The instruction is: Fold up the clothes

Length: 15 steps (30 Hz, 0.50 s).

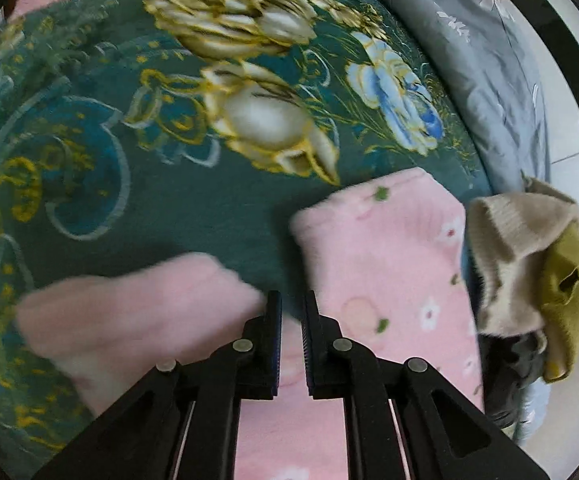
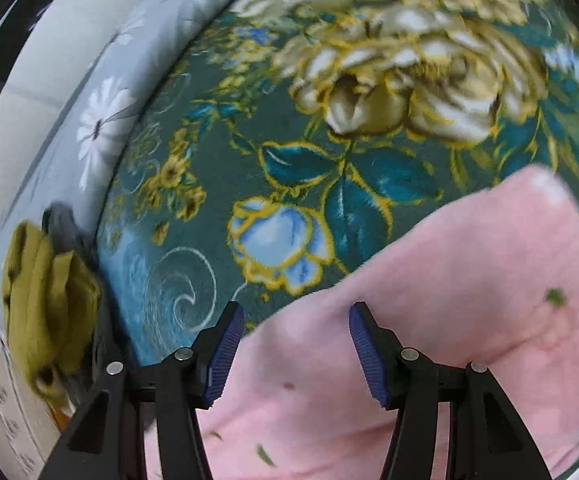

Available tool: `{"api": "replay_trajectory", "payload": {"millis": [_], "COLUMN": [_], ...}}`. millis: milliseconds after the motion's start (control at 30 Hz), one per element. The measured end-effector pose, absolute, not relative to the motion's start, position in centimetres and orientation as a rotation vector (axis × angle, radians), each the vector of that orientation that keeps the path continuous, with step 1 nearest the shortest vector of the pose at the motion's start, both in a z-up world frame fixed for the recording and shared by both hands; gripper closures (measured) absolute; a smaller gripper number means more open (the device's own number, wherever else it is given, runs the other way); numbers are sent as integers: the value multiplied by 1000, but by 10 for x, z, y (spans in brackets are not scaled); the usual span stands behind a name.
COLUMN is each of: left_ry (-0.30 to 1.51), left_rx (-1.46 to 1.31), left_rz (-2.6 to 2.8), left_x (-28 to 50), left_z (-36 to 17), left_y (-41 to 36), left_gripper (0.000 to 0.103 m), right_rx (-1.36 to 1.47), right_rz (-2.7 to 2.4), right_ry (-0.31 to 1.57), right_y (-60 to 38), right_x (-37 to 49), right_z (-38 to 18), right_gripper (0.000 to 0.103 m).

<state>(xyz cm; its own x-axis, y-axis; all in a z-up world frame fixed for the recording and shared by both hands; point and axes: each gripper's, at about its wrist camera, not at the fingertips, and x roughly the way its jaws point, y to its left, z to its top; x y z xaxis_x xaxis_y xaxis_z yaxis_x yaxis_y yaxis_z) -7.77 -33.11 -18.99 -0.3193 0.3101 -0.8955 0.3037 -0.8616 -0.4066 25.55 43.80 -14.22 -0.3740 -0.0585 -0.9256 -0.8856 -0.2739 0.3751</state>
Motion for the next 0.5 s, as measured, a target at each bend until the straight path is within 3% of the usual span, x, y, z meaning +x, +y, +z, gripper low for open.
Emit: {"api": "replay_trajectory", "payload": {"millis": [100, 167, 300, 500], "left_ry": [-730, -708, -737, -857], "left_rx": [-1766, -1714, -1662, -1803], "left_rz": [2542, 2566, 2465, 2244], "left_x": [-83, -92, -122, -162], "left_z": [-160, -142, -122, -165], "left_y": [-331, -322, -276, -199], "left_gripper": [90, 75, 63, 63], "right_rx": [-1241, -1269, -1284, -1243], "right_rz": [1663, 1649, 1694, 1682], "right_ry": [1293, 1210, 1098, 1367], "right_y": [437, 432, 423, 431], "right_x": [248, 242, 232, 235], "right_z": [-145, -140, -123, -132], "right_gripper": [44, 44, 44, 44]}}
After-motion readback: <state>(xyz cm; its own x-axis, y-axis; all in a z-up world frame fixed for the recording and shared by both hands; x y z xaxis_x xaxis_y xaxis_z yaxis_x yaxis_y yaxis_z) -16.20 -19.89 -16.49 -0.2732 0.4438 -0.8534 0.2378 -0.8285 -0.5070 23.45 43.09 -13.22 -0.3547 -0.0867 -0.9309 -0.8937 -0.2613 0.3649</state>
